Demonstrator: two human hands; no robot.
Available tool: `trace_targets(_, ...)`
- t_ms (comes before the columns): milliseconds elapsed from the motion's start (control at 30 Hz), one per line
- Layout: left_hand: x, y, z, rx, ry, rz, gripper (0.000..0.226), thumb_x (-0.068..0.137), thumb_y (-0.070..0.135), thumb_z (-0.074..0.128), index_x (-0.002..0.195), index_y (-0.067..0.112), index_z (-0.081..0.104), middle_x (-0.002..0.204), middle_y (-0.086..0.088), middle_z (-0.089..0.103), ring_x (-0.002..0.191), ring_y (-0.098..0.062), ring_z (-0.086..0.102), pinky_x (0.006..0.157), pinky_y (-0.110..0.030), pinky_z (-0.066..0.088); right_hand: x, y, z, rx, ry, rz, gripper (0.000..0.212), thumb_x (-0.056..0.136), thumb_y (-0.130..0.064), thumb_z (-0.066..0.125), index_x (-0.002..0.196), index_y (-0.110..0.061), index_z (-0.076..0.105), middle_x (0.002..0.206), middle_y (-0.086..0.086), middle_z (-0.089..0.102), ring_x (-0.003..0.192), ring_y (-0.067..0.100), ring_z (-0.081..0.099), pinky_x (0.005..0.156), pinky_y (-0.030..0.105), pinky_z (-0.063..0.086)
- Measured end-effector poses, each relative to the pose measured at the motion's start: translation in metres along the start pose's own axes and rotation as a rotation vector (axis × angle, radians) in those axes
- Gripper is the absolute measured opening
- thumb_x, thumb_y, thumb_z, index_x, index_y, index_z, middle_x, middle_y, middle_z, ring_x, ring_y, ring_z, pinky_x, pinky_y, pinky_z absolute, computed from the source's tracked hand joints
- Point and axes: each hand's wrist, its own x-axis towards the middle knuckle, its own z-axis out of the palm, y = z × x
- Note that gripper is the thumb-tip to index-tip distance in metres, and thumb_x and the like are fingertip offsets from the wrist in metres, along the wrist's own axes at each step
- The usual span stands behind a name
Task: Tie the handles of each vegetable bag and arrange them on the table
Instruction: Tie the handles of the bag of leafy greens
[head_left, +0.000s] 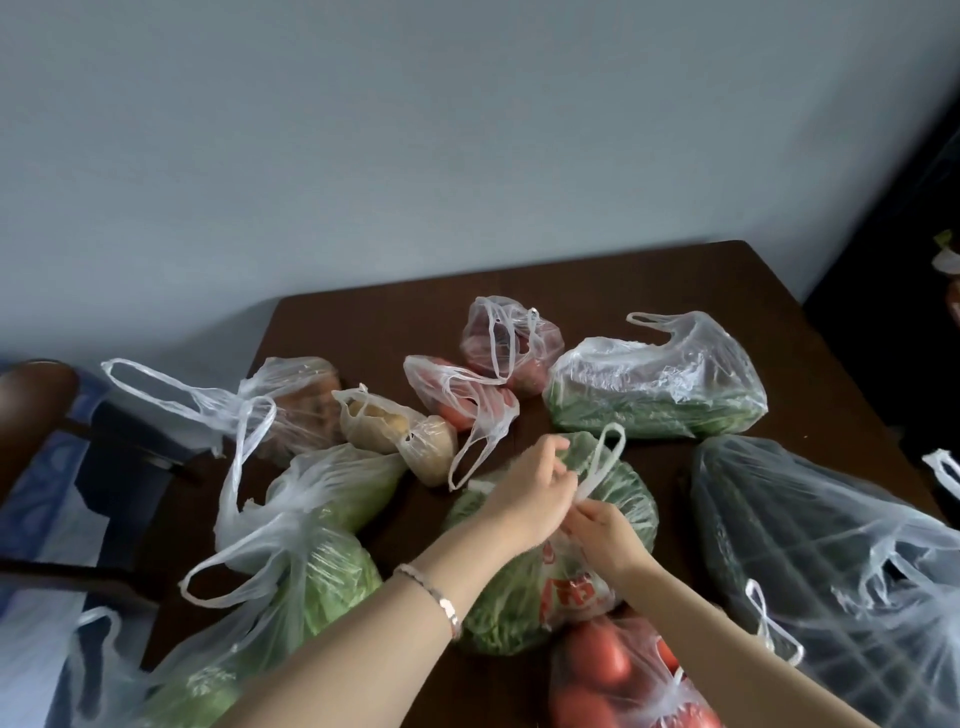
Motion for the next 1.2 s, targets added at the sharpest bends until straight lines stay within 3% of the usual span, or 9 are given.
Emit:
trace_targets(200,-0.007,-0.042,0.025,0.232,0.091,0.138,0.038,0.098,0.032,0.037,0.117,0.005,0.056,0.121,-0.01,0.052,0.118,-0.022,0.041,0.104,-0.032,0.035,-0.001,0.002,-0.006,0.086,0.073,0.027,0.028,0.091,-0.014,0.053,0.07,-0.004,0.069,0.046,-0.007,0.052,0.043,0.001,0.042,0.04,0.012,0.03)
trace_targets(367,-0.008,-0.052,0.032,0.107,0.278,0.153,0.031,0.089,0.023,0.059,0.081,-0.005,0.07,0.086,-0.018,0.062,0.081,-0.026,0.059,0.076,-0.029,0.044,0.003,0.009,-0.003,0.093,0.238,0.073,0.037,0.088,-0.022,0.06,0.06,0.002,0.06,0.058,0.011,0.051,0.054,0.018,0.043,0.04,0.018,0.029)
trace_targets(500,-0.01,-0.044,0.031,0.037,0.275,0.093,0.027,0.085,0.015,0.06,0.069,-0.005,0.068,0.081,-0.015,0.058,0.071,-0.017,0.054,0.065,-0.022,0.036,0.009,0.008,0.002,0.107,0.318,0.147,0.03,0.08,-0.025,0.07,0.054,-0.012,0.062,0.046,-0.002,0.053,0.045,0.013,0.045,0.043,0.021,0.036)
trace_targets(567,-0.008,-0.04,0.029,0.007,0.241,0.03,0.027,0.087,0.02,0.057,0.074,0.001,0.07,0.083,-0.008,0.056,0.073,-0.015,0.054,0.065,-0.02,0.033,0.009,-0.002,0.002,0.098,0.367,0.151,0.015,0.074,-0.023,0.076,0.074,-0.013,0.065,0.059,-0.003,0.06,0.054,0.013,0.055,0.052,0.024,0.044)
trace_targets(733,0.004,-0.038,0.02,-0.098,0.175,-0.149,0.026,0.09,0.021,0.058,0.11,0.007,0.067,0.115,-0.01,0.066,0.097,-0.015,0.058,0.076,-0.018,0.038,0.004,-0.003,-0.001,-0.009,0.289,0.0,0.028,0.08,-0.018,0.07,0.104,-0.011,0.057,0.069,0.003,0.063,0.046,0.004,0.054,0.045,0.017,0.041)
trace_targets(800,0.007,-0.04,0.015,-0.141,0.172,-0.241,0.029,0.091,0.016,0.055,0.119,0.01,0.062,0.124,-0.009,0.062,0.11,-0.02,0.058,0.083,-0.021,0.04,-0.002,0.002,-0.002,-0.212,0.206,-0.136,0.027,0.085,-0.016,0.063,0.112,-0.013,0.063,0.086,0.0,0.067,0.067,0.002,0.06,0.062,0.014,0.045)
trace_targets(900,0.005,-0.039,0.012,-0.149,0.118,-0.243,0.03,0.093,0.017,0.052,0.121,0.013,0.06,0.121,-0.001,0.061,0.106,-0.018,0.057,0.08,-0.023,0.041,-0.007,0.01,-0.005,-0.539,0.146,-0.343,0.028,0.088,-0.01,0.057,0.114,-0.008,0.065,0.101,0.007,0.066,0.097,0.022,0.058,0.088,0.026,0.045)
trace_targets(1033,0.001,-0.038,0.014,-0.091,0.048,-0.145,0.024,0.092,0.021,0.054,0.112,0.011,0.065,0.114,-0.008,0.067,0.1,-0.018,0.06,0.082,-0.025,0.043,-0.007,0.008,-0.008,-0.684,0.095,-0.431,0.028,0.084,-0.01,0.052,0.106,-0.007,0.069,0.085,0.008,0.059,0.079,0.023,0.058,0.074,0.02,0.041)
trace_targets(1200,-0.002,-0.044,0.016,-0.107,0.064,-0.104,0.028,0.09,0.026,0.057,0.112,0.01,0.065,0.112,-0.009,0.067,0.106,-0.021,0.06,0.083,-0.023,0.041,0.001,-0.003,-0.016,-0.711,-0.036,-0.335,0.022,0.088,-0.006,0.052,0.104,0.0,0.066,0.101,0.015,0.055,0.091,0.027,0.057,0.078,0.025,0.039)
